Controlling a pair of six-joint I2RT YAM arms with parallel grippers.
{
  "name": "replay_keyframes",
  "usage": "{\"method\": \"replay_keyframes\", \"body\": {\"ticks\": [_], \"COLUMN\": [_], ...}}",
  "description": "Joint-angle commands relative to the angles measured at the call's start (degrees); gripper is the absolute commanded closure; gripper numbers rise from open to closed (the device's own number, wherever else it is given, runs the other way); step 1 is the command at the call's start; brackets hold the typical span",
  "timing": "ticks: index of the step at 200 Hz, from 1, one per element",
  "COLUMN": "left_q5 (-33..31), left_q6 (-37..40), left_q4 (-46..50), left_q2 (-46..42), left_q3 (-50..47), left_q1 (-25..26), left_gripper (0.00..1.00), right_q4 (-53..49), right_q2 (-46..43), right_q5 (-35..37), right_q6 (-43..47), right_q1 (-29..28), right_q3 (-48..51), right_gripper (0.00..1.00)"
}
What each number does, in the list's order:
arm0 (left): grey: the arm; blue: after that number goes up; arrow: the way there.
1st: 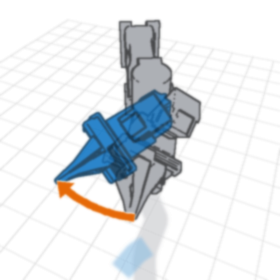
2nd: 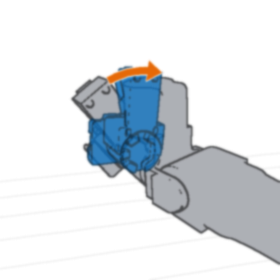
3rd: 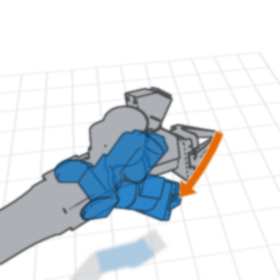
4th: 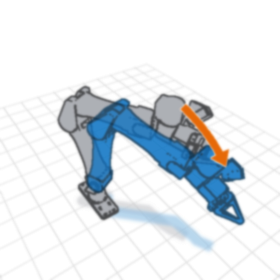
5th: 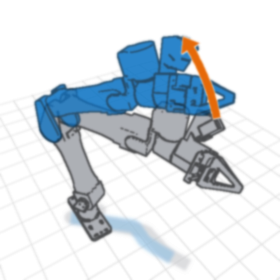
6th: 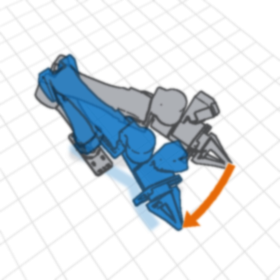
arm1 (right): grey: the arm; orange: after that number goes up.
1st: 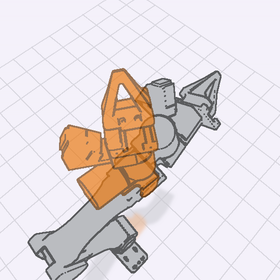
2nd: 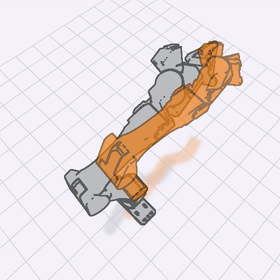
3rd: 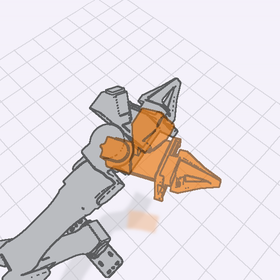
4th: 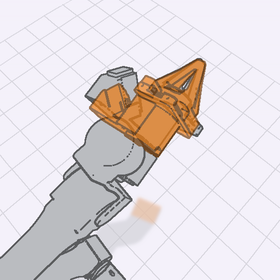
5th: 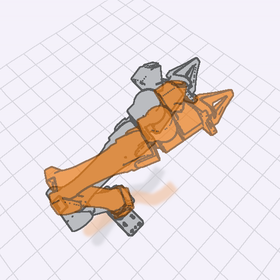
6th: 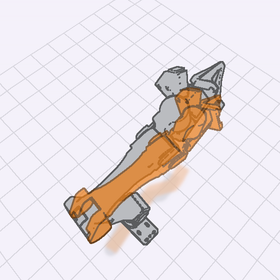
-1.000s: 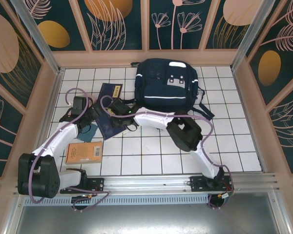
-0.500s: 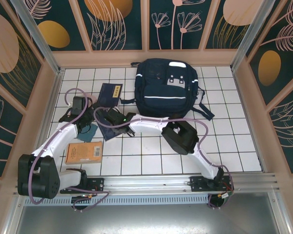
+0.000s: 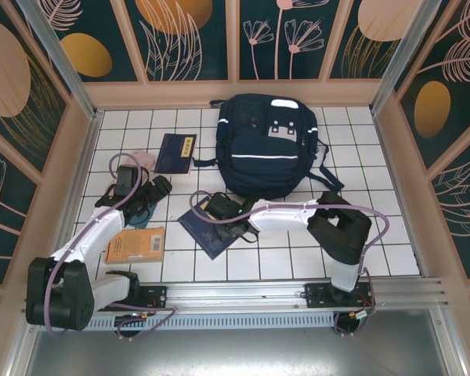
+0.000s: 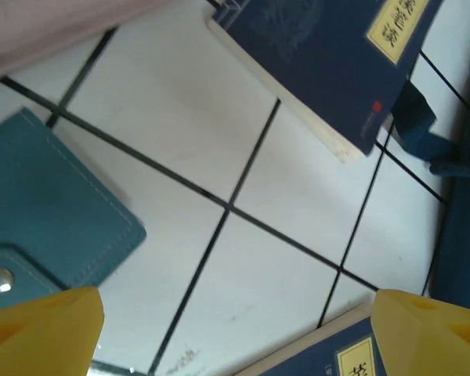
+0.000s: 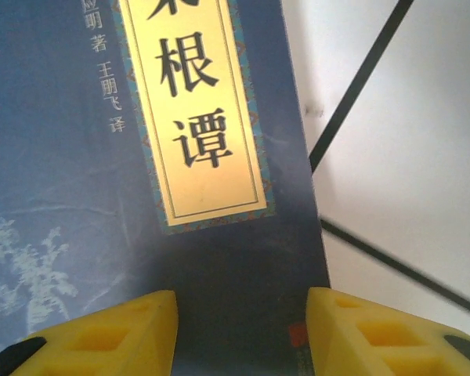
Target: Pack the student bag
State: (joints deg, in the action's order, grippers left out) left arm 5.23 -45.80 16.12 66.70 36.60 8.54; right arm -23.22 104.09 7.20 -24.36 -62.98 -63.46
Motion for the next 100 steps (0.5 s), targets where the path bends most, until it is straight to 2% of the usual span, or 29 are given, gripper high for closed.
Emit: {"method": "replay_keyframes", "body": {"ticks": [1,27,60,100], "left_q5": [2.76,3.35,3.73,4.17], "left_q6": [-3.87,-8.07,-14.20,-18.82], "left_q4": [0.95,0.99,-1.53,-3.91], "left_q2": [-3.07,-4.05,-4.60,-2.48], "left_q3": [-1.38,-2.88,-6.51,-8.47], "left_q1": [3.06,7.75,13.12,19.20], "left_gripper": [0.13,0.15,0.16,0.21], "right_q4": [-3.65,-1.35,-0.84,0.05], "right_q2": [-2.38,-1.19,2.67,4.80], "right_q5": [-4.85,-6.03,-6.06,-8.47], "right_q6": [-4.27,-5.22,-3.38,-3.45], "right_q1": [1.62,5.84,7.76,8.07], "right_q3": [-1.32,-2.36,-4.37,-4.11], "right_gripper": [0.49,0.45,0.44,0.54]}}
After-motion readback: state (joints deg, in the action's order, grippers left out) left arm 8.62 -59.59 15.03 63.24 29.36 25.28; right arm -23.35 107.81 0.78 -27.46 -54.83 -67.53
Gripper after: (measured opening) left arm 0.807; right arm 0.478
